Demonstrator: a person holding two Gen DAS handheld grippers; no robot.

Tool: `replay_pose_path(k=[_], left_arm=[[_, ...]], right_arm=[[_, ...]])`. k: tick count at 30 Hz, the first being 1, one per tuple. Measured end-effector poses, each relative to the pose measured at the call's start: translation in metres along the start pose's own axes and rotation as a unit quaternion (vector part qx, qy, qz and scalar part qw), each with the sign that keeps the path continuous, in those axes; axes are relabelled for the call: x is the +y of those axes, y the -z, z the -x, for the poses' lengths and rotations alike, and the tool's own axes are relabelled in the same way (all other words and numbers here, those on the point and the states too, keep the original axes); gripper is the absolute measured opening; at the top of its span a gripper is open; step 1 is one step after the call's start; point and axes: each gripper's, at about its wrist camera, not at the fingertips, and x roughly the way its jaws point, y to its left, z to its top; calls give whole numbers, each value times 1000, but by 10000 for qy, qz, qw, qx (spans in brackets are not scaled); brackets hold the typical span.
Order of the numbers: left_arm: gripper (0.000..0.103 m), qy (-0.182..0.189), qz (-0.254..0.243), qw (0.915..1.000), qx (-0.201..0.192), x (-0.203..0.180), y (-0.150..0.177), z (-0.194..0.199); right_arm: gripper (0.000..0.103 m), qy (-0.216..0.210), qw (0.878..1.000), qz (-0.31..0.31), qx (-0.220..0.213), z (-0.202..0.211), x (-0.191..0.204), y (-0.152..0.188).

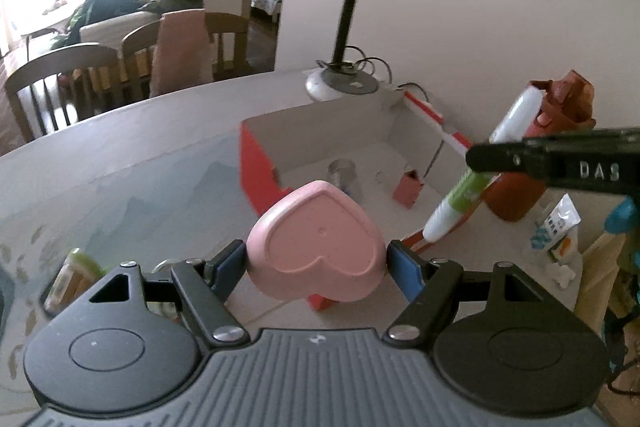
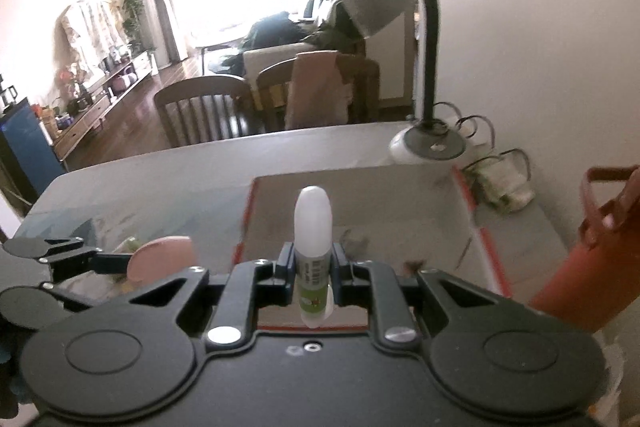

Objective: Organize rigid objects
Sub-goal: 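Carry the glue stick and pink heart dish with both tools into the box, then open both tools to drop the glue stick and heart dish in the box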

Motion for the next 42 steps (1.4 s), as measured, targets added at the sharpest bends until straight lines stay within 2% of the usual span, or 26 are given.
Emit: replay_pose_path(k=[9, 17, 28, 34, 37, 42], left_arm=[[77, 48, -286, 9993, 228, -37, -35, -47], [77, -27, -245, 9977, 638, -51, -52, -98], [77, -335, -290, 9917, 1206, -60, -53, -157], [77, -457, -189, 9886, 1424, -57, -53, -181], [77, -599, -310, 9870, 1460, -59, -53, -187], [77, -582, -369, 9865, 1487, -66, -58, -195]], right_arm=[[17, 190, 9995, -75, 225, -34, -42, -15], [16, 248, 9982, -96, 537, -74, -61, -16], [16, -90, 9889, -160, 1474, -140, -74, -9], [17, -98, 9871, -181, 1585, -162, -80, -11], [17, -90, 9870, -218, 1592, -171, -83, -14], [17, -16, 9862, -204, 1644, -186, -88, -17]])
